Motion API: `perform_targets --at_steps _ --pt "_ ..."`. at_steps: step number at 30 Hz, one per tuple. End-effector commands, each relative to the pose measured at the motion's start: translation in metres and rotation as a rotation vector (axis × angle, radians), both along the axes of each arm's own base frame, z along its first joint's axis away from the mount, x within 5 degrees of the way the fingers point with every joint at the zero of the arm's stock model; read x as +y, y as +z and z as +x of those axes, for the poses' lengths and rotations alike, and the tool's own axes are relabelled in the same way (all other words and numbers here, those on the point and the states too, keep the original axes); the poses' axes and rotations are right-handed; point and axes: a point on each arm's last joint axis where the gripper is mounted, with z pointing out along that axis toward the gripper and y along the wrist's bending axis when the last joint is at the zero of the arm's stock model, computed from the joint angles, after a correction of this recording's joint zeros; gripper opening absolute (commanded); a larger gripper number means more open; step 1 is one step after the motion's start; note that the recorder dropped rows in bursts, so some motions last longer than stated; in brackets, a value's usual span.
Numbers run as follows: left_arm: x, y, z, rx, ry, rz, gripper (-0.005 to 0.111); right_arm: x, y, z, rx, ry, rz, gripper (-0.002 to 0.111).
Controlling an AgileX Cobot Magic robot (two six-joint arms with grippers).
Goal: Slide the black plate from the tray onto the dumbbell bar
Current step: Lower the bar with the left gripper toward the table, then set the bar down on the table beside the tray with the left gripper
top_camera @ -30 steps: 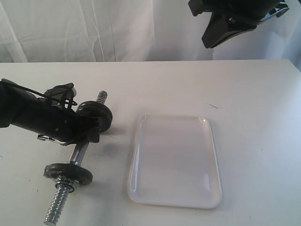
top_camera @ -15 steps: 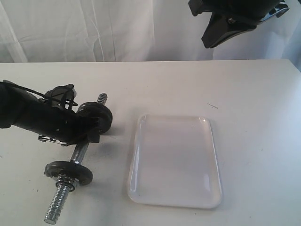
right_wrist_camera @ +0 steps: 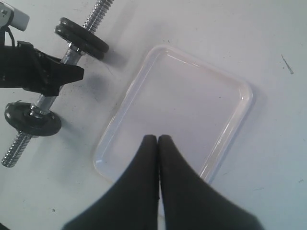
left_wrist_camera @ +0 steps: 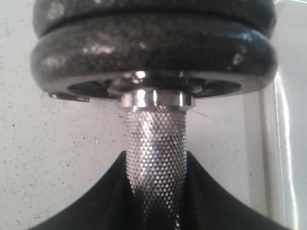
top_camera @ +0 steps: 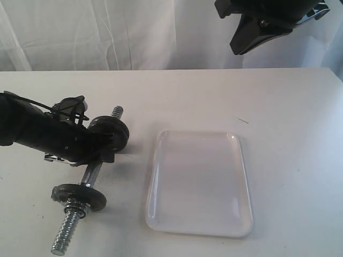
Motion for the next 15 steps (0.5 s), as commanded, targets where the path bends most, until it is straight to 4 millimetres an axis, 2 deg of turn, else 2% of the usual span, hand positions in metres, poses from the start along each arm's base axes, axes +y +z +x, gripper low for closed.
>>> perform_targets --at_steps 1,3,4,9,11,13,15 --pt "-0.0043 0.0194 0.0047 -0.031 0.025 -0.072 0.018 -0.0022 0.0022 -0.0015 -0.009 -0.006 0.000 0.000" --pt "-0.0046 0.0194 0.0043 -0.026 0.025 -0.076 0.036 -0.0022 0.0022 -0.0015 -0.009 -0.006 0.000 0.000" --pt "-0.0046 0.0194 0.0044 -0.026 0.026 -0.077 0.041 -0.0022 0.0022 -0.0015 -0.009 -0.006 0.000 0.000" --pt "-0.0053 0.0196 0.0038 -0.019 0.024 -0.087 0.044 -0.0022 0.0022 -0.0015 -0.009 -0.006 0.000 0.000" --pt "-0.0054 0.0196 0.0037 -0.018 0.023 -0.088 0.043 -0.0022 0.0022 -0.0015 -0.009 -0.006 0.000 0.000" --pt "-0.0058 0.0196 0.0032 -0.014 0.018 -0.091 0.037 -0.0022 0.0022 -0.0015 -0.009 -0.006 0.000 0.000" --pt "-0.0059 0.0196 0.0031 -0.013 0.017 -0.092 0.017 -0.0022 0.0022 -0.0015 -0.009 -0.006 0.000 0.000"
